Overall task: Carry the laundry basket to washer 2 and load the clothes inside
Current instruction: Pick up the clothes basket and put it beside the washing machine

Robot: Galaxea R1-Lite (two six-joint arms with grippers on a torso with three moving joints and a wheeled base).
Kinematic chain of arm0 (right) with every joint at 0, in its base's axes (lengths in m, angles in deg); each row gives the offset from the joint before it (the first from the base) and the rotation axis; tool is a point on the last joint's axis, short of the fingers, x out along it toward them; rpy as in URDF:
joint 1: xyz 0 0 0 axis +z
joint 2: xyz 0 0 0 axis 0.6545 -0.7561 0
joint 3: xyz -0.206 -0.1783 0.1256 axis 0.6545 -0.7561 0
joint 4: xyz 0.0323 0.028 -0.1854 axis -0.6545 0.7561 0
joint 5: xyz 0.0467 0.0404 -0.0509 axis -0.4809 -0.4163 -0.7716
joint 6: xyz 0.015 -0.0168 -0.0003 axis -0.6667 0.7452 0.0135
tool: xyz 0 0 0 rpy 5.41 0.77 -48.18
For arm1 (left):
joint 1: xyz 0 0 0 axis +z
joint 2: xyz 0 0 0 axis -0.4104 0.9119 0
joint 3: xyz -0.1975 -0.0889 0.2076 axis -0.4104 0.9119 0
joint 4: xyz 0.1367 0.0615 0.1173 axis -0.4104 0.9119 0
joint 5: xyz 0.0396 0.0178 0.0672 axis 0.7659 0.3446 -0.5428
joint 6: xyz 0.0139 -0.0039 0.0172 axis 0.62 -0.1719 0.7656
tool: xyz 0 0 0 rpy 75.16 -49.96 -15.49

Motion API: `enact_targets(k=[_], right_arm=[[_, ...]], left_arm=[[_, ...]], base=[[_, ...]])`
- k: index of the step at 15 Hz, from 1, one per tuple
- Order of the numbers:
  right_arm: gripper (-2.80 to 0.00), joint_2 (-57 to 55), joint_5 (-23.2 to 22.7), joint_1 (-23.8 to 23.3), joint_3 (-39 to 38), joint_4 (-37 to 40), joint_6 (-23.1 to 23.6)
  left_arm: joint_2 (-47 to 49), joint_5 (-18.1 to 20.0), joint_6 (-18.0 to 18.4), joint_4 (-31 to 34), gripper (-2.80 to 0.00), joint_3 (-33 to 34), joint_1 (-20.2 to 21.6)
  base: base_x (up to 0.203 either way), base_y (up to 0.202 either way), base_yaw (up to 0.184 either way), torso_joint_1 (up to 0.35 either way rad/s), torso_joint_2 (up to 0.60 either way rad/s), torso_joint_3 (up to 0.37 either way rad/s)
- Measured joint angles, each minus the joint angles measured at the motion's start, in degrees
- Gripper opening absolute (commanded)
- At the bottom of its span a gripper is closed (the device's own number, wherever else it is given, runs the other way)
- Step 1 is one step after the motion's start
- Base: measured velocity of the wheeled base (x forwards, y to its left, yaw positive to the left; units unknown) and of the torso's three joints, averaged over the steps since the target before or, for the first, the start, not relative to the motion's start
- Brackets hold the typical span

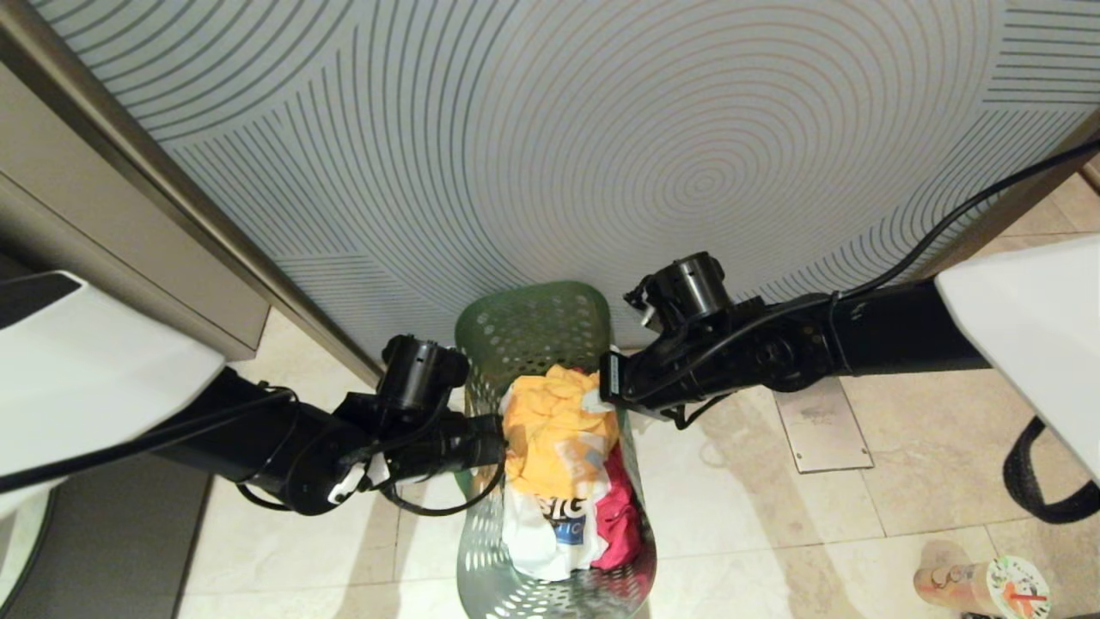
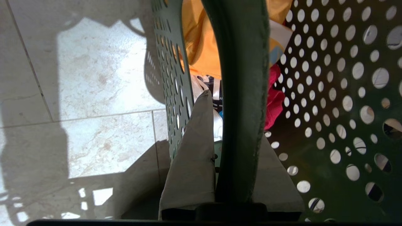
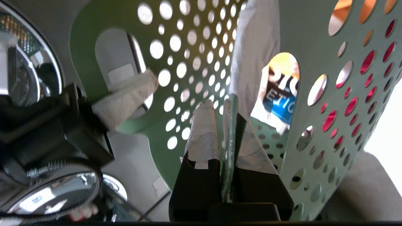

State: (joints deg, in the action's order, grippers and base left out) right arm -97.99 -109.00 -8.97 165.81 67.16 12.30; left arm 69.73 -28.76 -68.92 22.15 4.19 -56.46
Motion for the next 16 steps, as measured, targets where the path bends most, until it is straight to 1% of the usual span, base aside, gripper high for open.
enact_targets(k=[2,4,7,11,13,16], right_arm=[[-2.8,2.46,0.01,0.39,-1.47,1.8,0.01],[-2.8,4.7,0.07,0.46,-3.99,1.95,0.01],[-2.8,6.86,2.24,0.53,-6.79,1.95,-0.03],[-2.8,7.94,2.42,0.5,-7.3,1.84,0.03],[-2.8,8.39,2.46,0.5,-7.44,1.95,-0.01],[-2.8,8.73,2.44,0.49,-8.05,1.91,0.01]], left_arm=[[-1.48,0.05,-0.03,0.05,-2.8,0.45,-0.46],[-2.59,0.06,-0.01,0.16,-2.8,0.99,-1.42],[-3.81,0.06,-0.01,0.16,-2.8,1.82,-2.79],[-4.79,0.0,-0.01,0.21,-2.8,2.09,-4.96],[-5.17,-0.06,0.01,0.51,-2.8,2.11,-5.23],[-5.47,-0.16,-0.58,1.88,-2.8,2.15,-5.54]], base=[[0.0,0.0,0.0,0.0,0.0,0.0],[0.0,0.0,0.0,0.0,0.0,0.0],[0.0,0.0,0.0,0.0,0.0,0.0],[0.0,0.0,0.0,0.0,0.0,0.0],[0.0,0.0,0.0,-0.001,0.0,0.017],[0.0,0.0,0.0,0.003,0.0,0.15]])
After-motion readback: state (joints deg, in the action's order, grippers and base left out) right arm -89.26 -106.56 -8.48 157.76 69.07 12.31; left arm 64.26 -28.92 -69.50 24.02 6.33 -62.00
